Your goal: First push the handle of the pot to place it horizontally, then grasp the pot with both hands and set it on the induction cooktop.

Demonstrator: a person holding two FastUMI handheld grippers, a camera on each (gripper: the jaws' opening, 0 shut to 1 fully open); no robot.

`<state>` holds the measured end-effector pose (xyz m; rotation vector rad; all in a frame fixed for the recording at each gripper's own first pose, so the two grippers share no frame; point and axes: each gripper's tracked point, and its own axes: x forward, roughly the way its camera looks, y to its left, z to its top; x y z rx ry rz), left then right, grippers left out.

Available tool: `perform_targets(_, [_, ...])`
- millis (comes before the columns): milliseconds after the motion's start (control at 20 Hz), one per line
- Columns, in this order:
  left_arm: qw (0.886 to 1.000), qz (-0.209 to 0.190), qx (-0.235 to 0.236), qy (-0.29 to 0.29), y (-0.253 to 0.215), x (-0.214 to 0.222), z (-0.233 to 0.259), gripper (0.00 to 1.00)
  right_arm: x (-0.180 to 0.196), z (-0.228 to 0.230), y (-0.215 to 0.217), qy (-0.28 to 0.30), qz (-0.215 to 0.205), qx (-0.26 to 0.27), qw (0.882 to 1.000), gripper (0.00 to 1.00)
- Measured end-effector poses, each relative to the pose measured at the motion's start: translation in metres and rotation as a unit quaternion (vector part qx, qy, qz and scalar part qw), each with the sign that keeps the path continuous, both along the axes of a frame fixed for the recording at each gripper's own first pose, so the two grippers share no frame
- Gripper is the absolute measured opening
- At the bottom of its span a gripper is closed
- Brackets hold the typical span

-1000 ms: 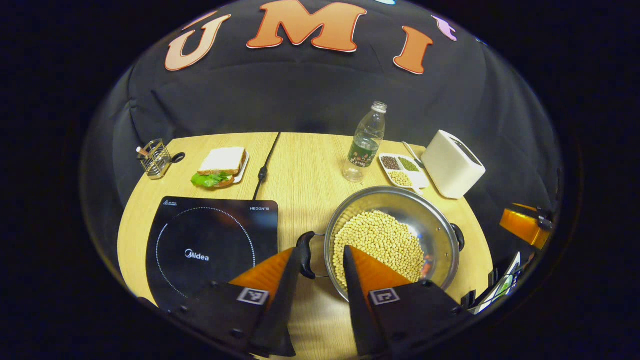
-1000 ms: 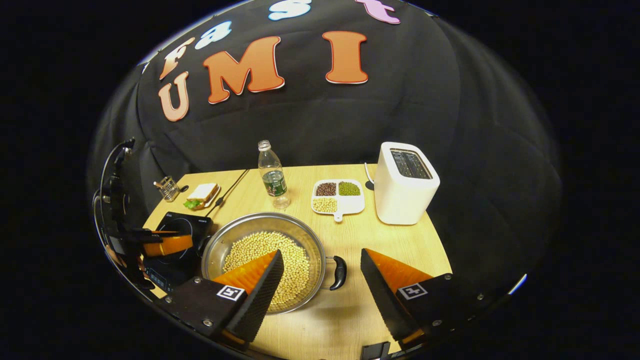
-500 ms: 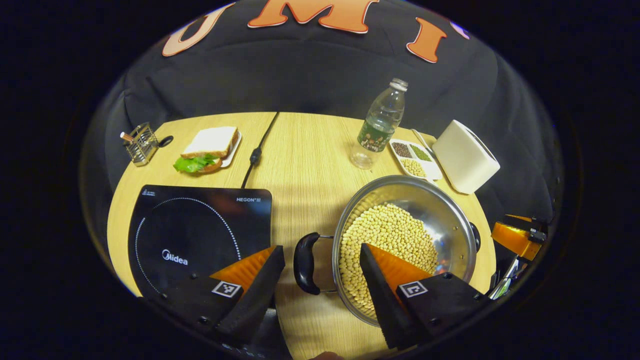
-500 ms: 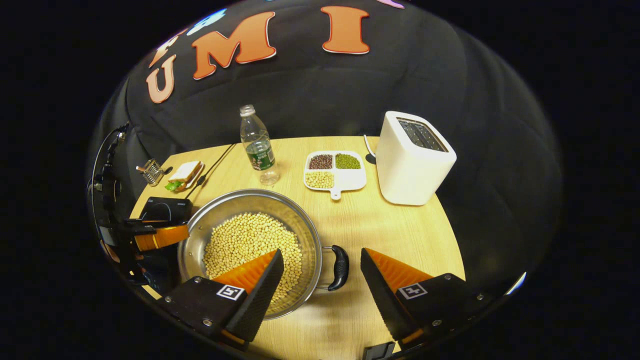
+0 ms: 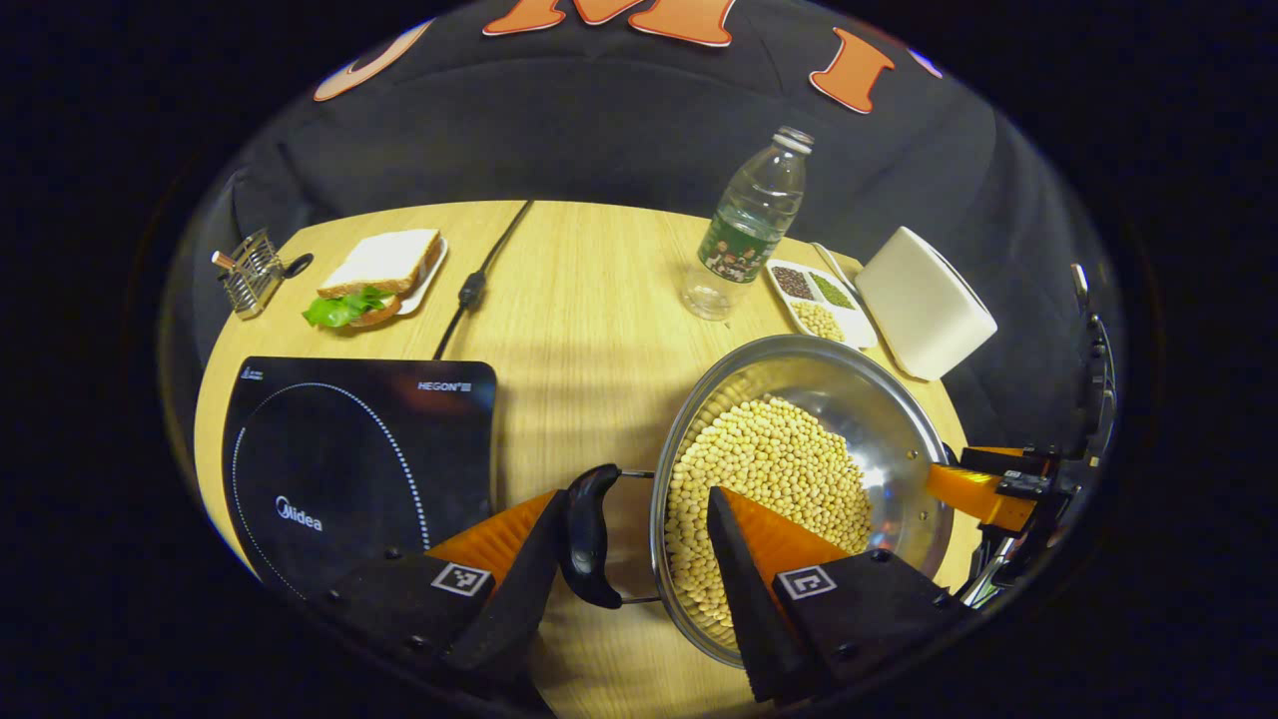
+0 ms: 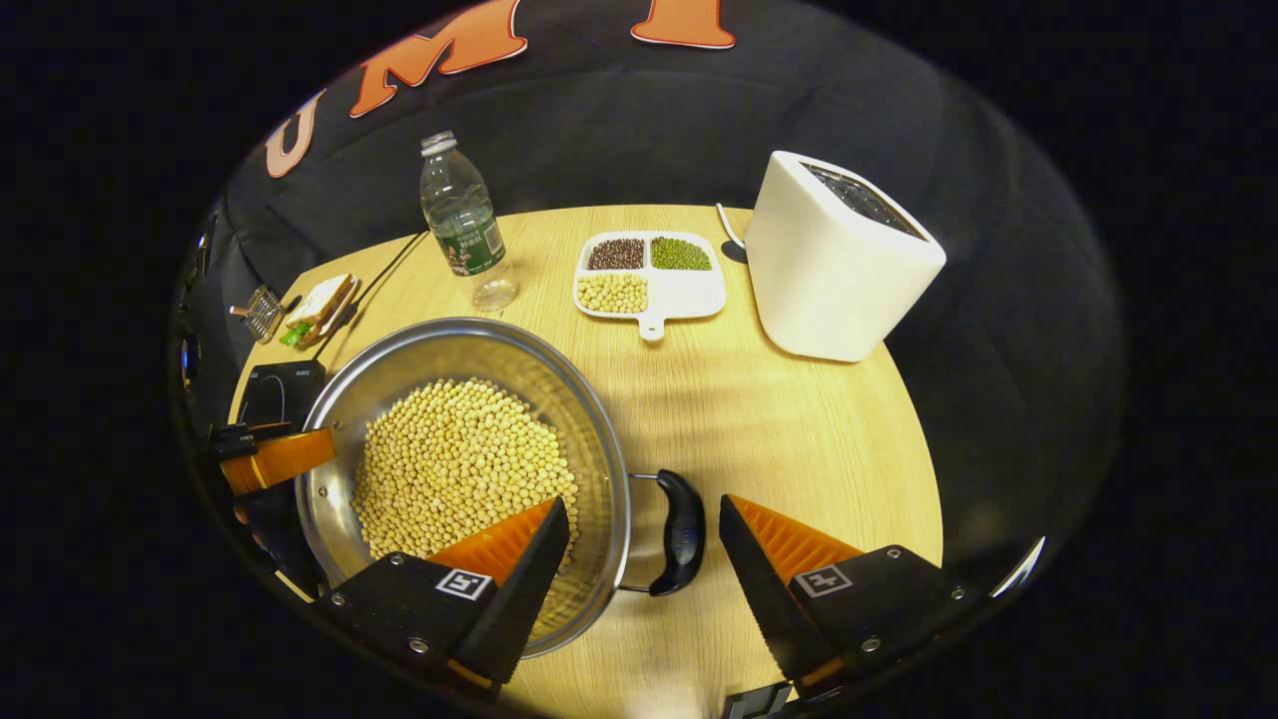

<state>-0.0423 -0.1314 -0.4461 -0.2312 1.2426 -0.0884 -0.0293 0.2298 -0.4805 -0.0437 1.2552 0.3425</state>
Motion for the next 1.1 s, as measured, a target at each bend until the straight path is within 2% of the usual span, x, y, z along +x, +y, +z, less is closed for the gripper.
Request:
perform_targets(50, [1.000,0.000,0.004,0.002,0.000,-0.001,-0.001,0.90,0.000,-0.004,-0.004,0.002,0.003,-0.009,1.000,0.94])
perform_targets(300, [0.999,0.016,0.019,0.025,0.003,-0.008,-0.016,0.71,0.000,-0.025,-0.014,0.014,0.003,-0.036,0.999,0.93])
perform_targets(400, [0.999,0.018,0.020,0.034,0.003,-0.012,-0.025,0.67,-0.001,-0.027,-0.011,0.020,0.002,-0.029,0.999,0.86])
perform_targets(500, [0.999,0.025,0.023,0.024,0.004,-0.010,-0.027,0.67,-0.001,-0.029,-0.009,0.022,-0.001,-0.031,0.999,0.76])
perform_targets(750, [0.998,0.007,0.066,0.018,0.013,-0.010,-0.019,0.63,-0.008,-0.023,-0.003,0.049,-0.017,-0.010,0.999,0.62])
perform_targets(850, [0.997,0.005,0.075,0.005,0.022,-0.008,-0.009,0.64,-0.007,-0.013,0.004,0.034,-0.011,-0.002,0.999,0.58])
perform_targets(1100, [0.995,0.010,0.091,-0.044,0.057,0.010,0.029,0.62,0.005,0.034,0.031,-0.007,0.004,0.024,1.000,0.57])
